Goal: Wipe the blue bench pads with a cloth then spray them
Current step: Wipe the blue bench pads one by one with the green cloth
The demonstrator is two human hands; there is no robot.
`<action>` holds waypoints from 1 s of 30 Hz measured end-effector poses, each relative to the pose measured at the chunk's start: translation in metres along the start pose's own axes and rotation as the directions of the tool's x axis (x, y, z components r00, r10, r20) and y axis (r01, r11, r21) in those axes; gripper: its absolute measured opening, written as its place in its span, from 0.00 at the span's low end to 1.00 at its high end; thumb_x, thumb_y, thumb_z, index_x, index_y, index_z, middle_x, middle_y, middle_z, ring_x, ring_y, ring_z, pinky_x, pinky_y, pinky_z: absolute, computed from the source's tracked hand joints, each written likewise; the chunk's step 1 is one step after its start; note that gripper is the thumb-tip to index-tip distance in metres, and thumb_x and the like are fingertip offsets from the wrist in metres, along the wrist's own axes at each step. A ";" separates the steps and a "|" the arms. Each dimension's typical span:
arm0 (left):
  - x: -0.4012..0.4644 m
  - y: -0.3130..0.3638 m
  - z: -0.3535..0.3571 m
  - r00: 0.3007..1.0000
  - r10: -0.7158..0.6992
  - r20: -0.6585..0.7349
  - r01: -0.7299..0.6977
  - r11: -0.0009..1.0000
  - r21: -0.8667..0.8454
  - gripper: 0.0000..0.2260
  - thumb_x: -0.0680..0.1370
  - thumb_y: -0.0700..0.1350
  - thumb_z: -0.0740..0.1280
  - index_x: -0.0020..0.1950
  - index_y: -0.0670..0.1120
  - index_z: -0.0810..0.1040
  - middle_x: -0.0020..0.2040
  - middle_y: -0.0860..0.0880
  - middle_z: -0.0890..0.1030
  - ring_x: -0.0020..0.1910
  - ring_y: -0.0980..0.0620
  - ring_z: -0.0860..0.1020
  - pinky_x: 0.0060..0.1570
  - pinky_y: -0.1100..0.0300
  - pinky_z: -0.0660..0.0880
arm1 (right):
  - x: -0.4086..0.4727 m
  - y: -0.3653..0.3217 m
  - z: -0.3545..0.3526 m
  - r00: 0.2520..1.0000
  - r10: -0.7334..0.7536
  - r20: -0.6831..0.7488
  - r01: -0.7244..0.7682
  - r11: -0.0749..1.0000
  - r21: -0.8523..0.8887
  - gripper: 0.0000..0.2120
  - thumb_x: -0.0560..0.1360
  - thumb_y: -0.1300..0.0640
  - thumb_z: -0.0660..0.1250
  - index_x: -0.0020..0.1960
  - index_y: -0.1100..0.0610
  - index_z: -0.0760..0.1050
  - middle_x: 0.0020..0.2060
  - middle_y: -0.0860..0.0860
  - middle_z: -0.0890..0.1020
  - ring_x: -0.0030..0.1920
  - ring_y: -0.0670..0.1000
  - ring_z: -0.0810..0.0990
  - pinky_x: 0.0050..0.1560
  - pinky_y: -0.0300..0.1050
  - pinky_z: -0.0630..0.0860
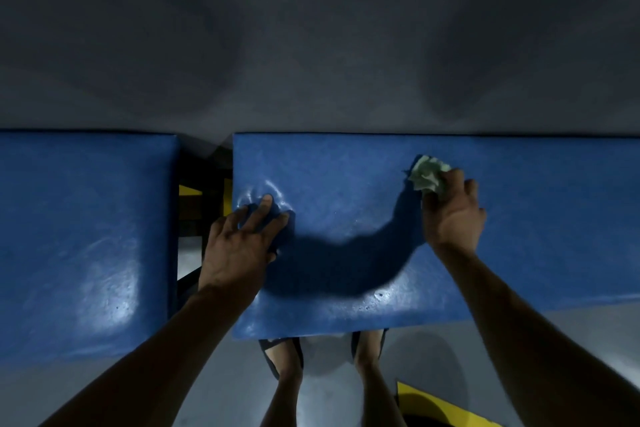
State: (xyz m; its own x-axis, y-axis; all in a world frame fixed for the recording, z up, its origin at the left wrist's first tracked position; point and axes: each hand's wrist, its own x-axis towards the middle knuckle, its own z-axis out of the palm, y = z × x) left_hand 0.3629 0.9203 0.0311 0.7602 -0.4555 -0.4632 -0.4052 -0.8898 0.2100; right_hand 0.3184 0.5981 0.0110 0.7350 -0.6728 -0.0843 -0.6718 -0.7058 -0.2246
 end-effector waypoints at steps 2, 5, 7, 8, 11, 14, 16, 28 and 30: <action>0.000 -0.002 0.002 1.000 -0.002 -0.017 0.002 1.000 -0.016 0.30 0.79 0.54 0.65 0.78 0.61 0.56 0.81 0.55 0.50 0.77 0.44 0.57 0.69 0.47 0.60 | -0.018 -0.036 0.011 0.993 0.114 -0.028 -0.112 0.991 0.074 0.25 0.69 0.45 0.55 0.63 0.55 0.71 0.52 0.59 0.73 0.45 0.66 0.77 0.48 0.56 0.72; 0.000 -0.002 0.005 0.999 0.009 -0.036 -0.009 1.000 0.002 0.31 0.75 0.53 0.70 0.76 0.60 0.62 0.80 0.53 0.57 0.74 0.42 0.63 0.65 0.45 0.65 | -0.061 -0.101 0.031 0.996 -0.082 -0.033 0.087 0.980 0.181 0.24 0.69 0.48 0.57 0.63 0.52 0.73 0.51 0.55 0.74 0.42 0.61 0.77 0.43 0.51 0.73; 0.000 -0.002 0.006 0.999 0.005 -0.041 -0.005 1.000 0.016 0.30 0.73 0.52 0.73 0.74 0.59 0.67 0.79 0.53 0.61 0.71 0.41 0.67 0.62 0.45 0.68 | -0.094 -0.133 0.038 0.944 -0.326 0.049 0.316 0.938 0.141 0.21 0.70 0.50 0.60 0.63 0.52 0.73 0.51 0.55 0.73 0.43 0.59 0.76 0.44 0.51 0.72; 0.000 -0.002 0.007 0.999 -0.002 -0.038 0.003 1.000 0.029 0.30 0.72 0.52 0.73 0.73 0.59 0.68 0.78 0.53 0.62 0.71 0.41 0.67 0.61 0.45 0.68 | -0.104 -0.142 0.038 0.896 -0.434 0.097 0.421 0.898 0.127 0.20 0.71 0.52 0.61 0.62 0.52 0.73 0.51 0.55 0.74 0.44 0.59 0.76 0.45 0.51 0.72; -0.001 -0.004 0.007 0.997 0.006 -0.071 -0.003 0.999 0.046 0.30 0.71 0.52 0.75 0.71 0.58 0.71 0.77 0.52 0.66 0.69 0.40 0.70 0.59 0.44 0.70 | -0.091 -0.122 0.030 0.740 -0.657 0.141 0.660 0.751 0.038 0.19 0.70 0.51 0.64 0.60 0.51 0.75 0.51 0.55 0.75 0.45 0.60 0.76 0.45 0.53 0.70; 0.000 -0.005 0.006 0.997 0.018 -0.070 -0.016 0.999 0.033 0.31 0.74 0.52 0.71 0.75 0.58 0.65 0.79 0.52 0.60 0.72 0.40 0.66 0.63 0.45 0.67 | -0.041 -0.056 0.019 0.766 -0.626 0.143 0.641 0.762 -0.097 0.23 0.67 0.49 0.65 0.62 0.51 0.74 0.51 0.57 0.76 0.45 0.62 0.77 0.43 0.53 0.72; 0.000 -0.004 0.006 0.998 0.017 -0.058 -0.016 1.000 0.027 0.30 0.77 0.53 0.68 0.77 0.59 0.61 0.80 0.53 0.55 0.74 0.42 0.62 0.66 0.46 0.63 | -0.014 -0.007 0.006 0.912 -0.405 0.059 0.409 0.905 -0.117 0.23 0.67 0.49 0.63 0.61 0.53 0.74 0.48 0.59 0.76 0.44 0.65 0.77 0.41 0.56 0.73; 0.000 -0.004 0.010 0.994 0.011 -0.111 -0.006 0.999 0.039 0.27 0.70 0.51 0.76 0.67 0.58 0.72 0.77 0.52 0.66 0.68 0.40 0.70 0.57 0.44 0.72 | -0.133 -0.118 0.036 0.820 -0.537 0.195 0.508 0.842 0.180 0.18 0.69 0.55 0.62 0.60 0.51 0.71 0.50 0.56 0.73 0.45 0.59 0.74 0.43 0.53 0.73; 0.000 -0.006 0.011 0.993 0.004 -0.114 -0.001 1.000 0.031 0.29 0.69 0.51 0.76 0.69 0.58 0.72 0.76 0.52 0.66 0.68 0.40 0.71 0.57 0.43 0.72 | -0.112 -0.089 0.028 0.744 -0.642 0.185 0.631 0.767 0.119 0.19 0.69 0.52 0.64 0.60 0.50 0.71 0.50 0.56 0.75 0.43 0.60 0.74 0.42 0.52 0.73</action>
State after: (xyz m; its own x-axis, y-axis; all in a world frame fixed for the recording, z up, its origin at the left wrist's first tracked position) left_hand 0.3597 0.9257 0.0205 0.8115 -0.4597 -0.3607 -0.4216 -0.8881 0.1833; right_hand 0.2983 0.7425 0.0134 0.9952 -0.0070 -0.0980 -0.0402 -0.9392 -0.3411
